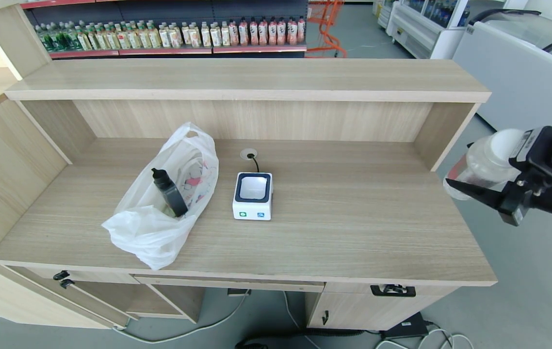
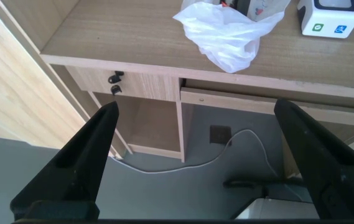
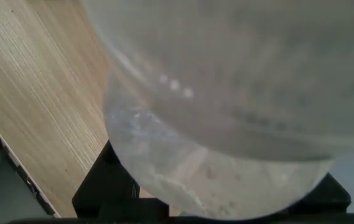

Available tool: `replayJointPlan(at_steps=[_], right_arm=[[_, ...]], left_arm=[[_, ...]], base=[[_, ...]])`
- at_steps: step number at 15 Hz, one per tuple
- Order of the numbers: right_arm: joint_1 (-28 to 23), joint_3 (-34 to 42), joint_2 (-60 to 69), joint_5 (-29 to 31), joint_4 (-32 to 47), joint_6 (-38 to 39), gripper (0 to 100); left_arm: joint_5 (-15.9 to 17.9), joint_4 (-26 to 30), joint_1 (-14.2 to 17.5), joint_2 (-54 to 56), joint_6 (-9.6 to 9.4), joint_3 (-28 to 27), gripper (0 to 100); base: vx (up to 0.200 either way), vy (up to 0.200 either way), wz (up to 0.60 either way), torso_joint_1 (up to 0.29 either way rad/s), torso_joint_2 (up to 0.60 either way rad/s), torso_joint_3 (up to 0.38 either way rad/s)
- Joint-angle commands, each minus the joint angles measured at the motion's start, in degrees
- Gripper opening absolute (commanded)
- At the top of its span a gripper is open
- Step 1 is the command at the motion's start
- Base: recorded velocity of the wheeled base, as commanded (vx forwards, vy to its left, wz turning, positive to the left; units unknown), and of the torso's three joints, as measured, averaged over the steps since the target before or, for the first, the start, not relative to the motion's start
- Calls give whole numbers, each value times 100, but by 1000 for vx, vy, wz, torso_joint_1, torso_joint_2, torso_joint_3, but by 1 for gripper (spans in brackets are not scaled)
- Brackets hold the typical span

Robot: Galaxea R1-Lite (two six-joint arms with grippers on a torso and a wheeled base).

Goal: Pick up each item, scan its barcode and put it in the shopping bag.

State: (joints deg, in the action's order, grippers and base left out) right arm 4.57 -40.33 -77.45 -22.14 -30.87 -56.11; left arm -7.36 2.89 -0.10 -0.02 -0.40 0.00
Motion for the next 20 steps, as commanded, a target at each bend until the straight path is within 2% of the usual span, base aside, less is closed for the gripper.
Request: replayJointPlan(at_steps=[1,11,17,20], right_arm=[[-70,34,-69,-1,-7,-93,0],[-62,69,-306,-1,-69,-119,0],[343,42,-350,-150,-77,285,0],[395,51,-341,-238,-77,417,0]], left_arm=[[-2,-8,1,2,5,0,100],[-11,1,1,2,-4,0,100],[-11,1,1,2,-4,0,100],[-11,-8,1,2,31,0,100]], base=[[0,0,0,0,0,0],[0,0,0,0,0,0],[200,0,0,1,1,6],[0,133,0,10,3,5]])
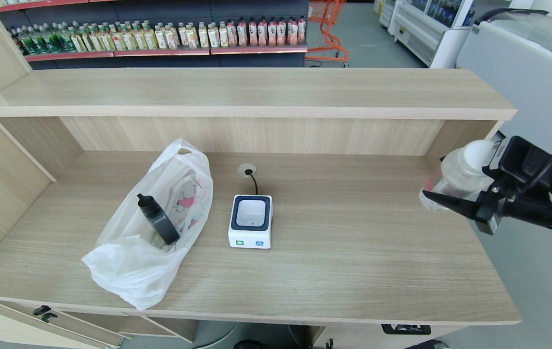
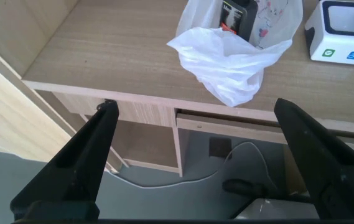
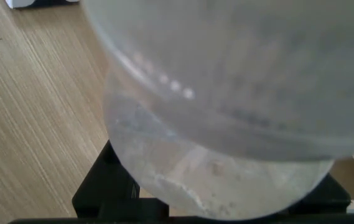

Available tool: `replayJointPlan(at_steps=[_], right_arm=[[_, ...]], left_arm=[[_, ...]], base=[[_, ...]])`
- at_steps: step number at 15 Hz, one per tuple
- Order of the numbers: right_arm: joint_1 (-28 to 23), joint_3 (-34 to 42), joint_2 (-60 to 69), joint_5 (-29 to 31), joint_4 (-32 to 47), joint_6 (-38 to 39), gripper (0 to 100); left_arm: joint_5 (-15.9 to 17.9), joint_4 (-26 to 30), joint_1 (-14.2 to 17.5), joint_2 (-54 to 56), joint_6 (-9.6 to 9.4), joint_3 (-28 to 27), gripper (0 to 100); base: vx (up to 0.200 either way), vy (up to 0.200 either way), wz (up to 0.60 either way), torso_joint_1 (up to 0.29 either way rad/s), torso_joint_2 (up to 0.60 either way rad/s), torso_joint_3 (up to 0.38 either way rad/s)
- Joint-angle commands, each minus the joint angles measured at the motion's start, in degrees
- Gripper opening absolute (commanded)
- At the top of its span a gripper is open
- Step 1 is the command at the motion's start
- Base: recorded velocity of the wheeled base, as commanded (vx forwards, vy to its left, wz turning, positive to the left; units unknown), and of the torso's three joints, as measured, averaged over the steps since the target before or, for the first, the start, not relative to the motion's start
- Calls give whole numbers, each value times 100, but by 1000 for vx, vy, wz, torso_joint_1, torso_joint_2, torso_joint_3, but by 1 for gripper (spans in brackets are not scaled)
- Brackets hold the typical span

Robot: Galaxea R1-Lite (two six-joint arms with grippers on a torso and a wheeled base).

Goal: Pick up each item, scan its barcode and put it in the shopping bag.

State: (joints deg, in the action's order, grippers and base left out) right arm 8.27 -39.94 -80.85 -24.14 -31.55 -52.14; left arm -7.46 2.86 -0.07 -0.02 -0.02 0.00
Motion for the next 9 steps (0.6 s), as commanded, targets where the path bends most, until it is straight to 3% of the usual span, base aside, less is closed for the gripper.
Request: replayJointPlan(at_steps=[1,4,9], right_arm=[[61,21,16,-135,-9,72,0],[79,12,34,-416,-9,134,0],[79,-137,-107,-451,-9,248,0]], left_arm=[[-1,-5,-1,2,46,0,100],[-1,-5,-1,2,134,0,100],[-1,-5,-1,2,125,0,100]], base=[[0,200,0,7,12,2],[0,200,0,-1,-1,2],[0,200,0,3,2,0]])
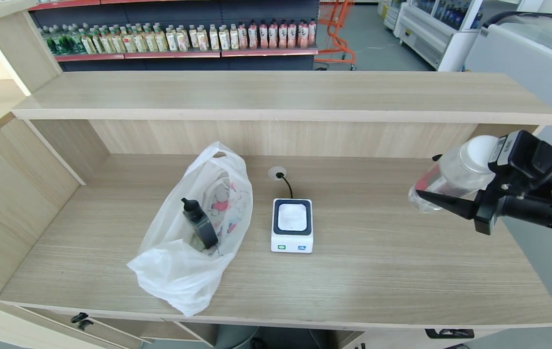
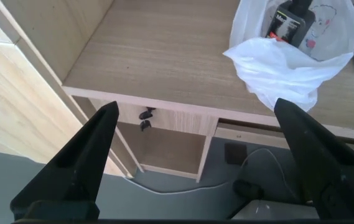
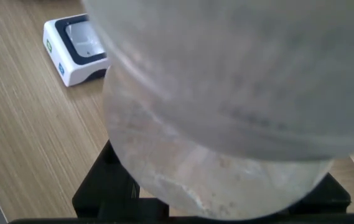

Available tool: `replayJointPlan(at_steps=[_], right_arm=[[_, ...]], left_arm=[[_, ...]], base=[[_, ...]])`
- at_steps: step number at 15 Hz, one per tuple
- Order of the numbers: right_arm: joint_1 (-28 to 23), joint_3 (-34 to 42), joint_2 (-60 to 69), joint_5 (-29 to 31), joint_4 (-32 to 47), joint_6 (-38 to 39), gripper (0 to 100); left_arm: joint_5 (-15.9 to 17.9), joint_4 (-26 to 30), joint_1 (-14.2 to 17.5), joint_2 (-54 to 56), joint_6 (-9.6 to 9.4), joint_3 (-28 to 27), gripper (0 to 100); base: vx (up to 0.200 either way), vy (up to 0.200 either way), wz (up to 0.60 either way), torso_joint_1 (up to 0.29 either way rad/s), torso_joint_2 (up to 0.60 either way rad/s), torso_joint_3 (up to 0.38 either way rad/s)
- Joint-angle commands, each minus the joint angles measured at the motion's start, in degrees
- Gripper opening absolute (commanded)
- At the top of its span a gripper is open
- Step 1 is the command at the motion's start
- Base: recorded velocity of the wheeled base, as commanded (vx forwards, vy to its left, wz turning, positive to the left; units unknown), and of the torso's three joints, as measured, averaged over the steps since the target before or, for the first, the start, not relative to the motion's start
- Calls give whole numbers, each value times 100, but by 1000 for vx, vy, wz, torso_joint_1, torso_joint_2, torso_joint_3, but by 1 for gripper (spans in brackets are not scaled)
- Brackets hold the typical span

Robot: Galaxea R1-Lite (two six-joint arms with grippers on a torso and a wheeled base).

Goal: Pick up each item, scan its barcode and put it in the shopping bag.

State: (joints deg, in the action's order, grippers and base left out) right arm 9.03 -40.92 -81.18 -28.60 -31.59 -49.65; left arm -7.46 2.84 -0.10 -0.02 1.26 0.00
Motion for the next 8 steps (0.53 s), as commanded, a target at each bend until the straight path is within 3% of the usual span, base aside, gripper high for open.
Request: replayJointPlan(at_steps=[1,4,6,8], right_arm=[[2,-65,-91,-5,-5,-1,0],[2,-56,-188,-49,-5,-1,0],[2,-65,-267,-84,-14,-1,0],[2,-47,-381,-93,-190,-1,0]], left_arm=[[-1,-3,1,2,-3,0,100],[-1,-3,1,2,-11,0,100],[-1,-3,1,2,-126,0,100],[-1,-3,1,2,-143,0,100]], base=[[0,200,0,-2,2,7],[0,200,0,-1,4,2],[0,200,0,0,2,2],[0,0,0,0,0,0]])
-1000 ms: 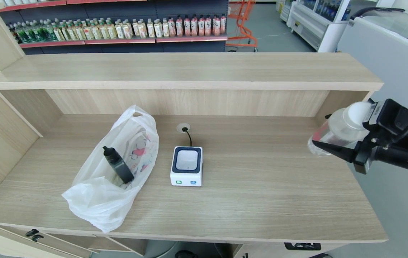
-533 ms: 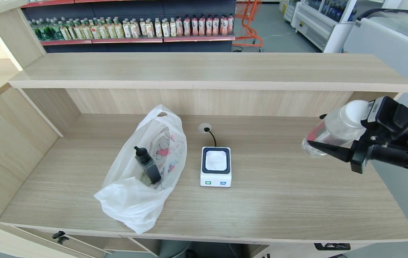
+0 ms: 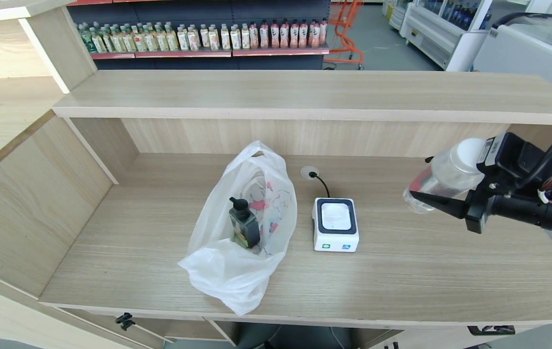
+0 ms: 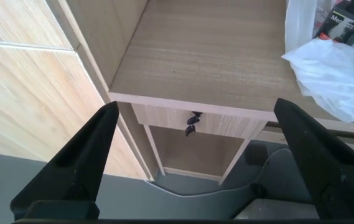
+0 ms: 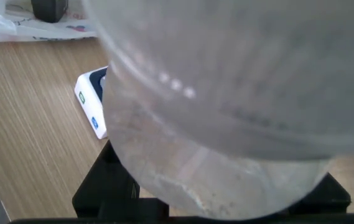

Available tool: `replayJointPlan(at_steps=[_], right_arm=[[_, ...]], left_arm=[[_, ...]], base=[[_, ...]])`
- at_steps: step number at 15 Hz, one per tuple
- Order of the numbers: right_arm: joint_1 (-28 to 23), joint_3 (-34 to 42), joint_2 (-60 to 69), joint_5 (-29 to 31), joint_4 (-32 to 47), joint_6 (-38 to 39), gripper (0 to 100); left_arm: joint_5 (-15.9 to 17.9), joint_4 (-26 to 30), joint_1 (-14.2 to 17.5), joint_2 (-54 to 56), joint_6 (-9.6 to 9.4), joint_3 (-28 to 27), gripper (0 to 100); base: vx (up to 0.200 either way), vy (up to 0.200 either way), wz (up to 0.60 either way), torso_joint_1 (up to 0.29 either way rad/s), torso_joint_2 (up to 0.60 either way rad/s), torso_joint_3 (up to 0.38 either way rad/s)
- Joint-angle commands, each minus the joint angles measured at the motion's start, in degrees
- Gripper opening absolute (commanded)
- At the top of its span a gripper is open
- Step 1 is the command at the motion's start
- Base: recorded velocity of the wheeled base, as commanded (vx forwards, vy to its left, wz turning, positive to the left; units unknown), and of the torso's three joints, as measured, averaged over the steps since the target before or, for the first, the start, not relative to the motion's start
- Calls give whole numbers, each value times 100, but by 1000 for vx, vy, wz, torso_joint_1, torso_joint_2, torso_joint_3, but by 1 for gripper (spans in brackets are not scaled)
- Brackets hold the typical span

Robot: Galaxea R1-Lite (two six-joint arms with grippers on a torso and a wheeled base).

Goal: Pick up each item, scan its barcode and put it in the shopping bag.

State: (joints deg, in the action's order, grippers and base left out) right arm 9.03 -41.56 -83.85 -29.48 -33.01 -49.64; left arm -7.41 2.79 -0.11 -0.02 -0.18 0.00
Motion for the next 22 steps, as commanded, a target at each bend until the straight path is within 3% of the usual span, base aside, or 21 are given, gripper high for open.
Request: replayJointPlan(at_steps=[1,5,10,14,17,22], right_arm=[[2,16,-176,-14,-162,-2,0],[28,7,-650,-700,-645,-2,0],[72,7,-1011,-1043,-689,-98,0],[160,-10,-1459,-1315,-733,-1013,0],[547,-81,-1661,-1412,-777,-1171,0],[608,-415,-2276,-1754,-1102,-1927,0]], left_arm=[[-6,2,2,2,-8,0,100],[-6,2,2,2,-8,0,100],[-6,2,2,2,1,0,100],[-6,2,2,2,1,0,100],[-6,2,2,2,1,0,100],[-6,2,2,2,1,0,100]], base=[[0,0,0,0,0,0],[200,0,0,-5,2,4],[0,0,0,0,0,0],[0,0,0,0,0,0],[0,0,0,0,0,0],[0,0,0,0,0,0]])
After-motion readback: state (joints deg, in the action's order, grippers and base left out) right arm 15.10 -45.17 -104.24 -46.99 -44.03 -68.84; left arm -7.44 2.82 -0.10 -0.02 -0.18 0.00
